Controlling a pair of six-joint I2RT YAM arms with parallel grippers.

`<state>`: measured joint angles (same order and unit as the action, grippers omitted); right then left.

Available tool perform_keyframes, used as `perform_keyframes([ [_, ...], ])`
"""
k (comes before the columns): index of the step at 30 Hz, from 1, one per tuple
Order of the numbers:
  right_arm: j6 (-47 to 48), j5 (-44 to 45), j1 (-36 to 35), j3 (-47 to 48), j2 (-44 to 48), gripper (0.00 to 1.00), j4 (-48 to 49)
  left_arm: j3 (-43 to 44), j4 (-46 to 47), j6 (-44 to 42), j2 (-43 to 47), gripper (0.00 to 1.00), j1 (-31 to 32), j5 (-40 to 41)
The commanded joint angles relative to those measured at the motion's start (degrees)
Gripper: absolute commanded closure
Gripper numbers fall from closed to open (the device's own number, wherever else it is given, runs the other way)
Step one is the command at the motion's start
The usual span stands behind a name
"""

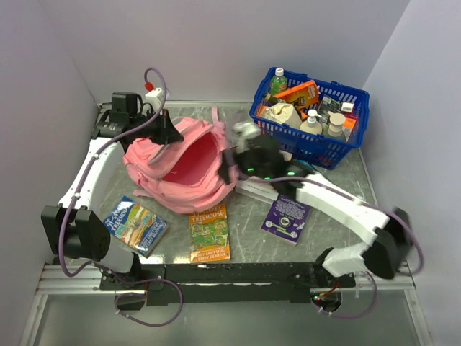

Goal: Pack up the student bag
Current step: Unzip the student bag at the center of the board, then pick up the stationery from the center of the board.

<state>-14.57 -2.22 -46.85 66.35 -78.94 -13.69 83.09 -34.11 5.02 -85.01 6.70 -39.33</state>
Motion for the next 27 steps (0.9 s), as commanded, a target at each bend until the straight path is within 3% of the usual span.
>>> perform_keyframes([
  [1, -11.52, 4.58, 8.95, -9.9, 12.98, 0.0, -6.24, 0.58, -0.34, -8.61, 1.34, 0.99, 0.16, -3.3],
  [5, -19.61, 6.0, 25.44, -19.74, 22.93, 0.0, -10.39, 0.14, -0.43, -10.46, 1.6, 0.99, 0.16, -3.29],
  [8, -23.66, 5.82, 33.64, -26.17, 29.62, 0.0, -12.66, 0.41, -0.7, -10.73, 1.43, 0.99, 0.16, -4.78],
  [15, -26.56, -0.84, 57.97, -33.38, 31.21, 0.0, -15.83, 0.06, -1.31, -12.13, 1.43, 0.99, 1.21, -4.09],
  [22, -29.55, -5.77, 68.1, -40.24, 34.46, 0.0, -10.76, -0.38, -1.22, -13.19, 1.25, 0.99, 1.56, -4.87],
  [27, -31.13, -7.27, 71.54, -42.88, 33.32, 0.0, -7.15, -1.35, -0.52, -13.8, 0.81, 0.99, 1.65, -5.93],
])
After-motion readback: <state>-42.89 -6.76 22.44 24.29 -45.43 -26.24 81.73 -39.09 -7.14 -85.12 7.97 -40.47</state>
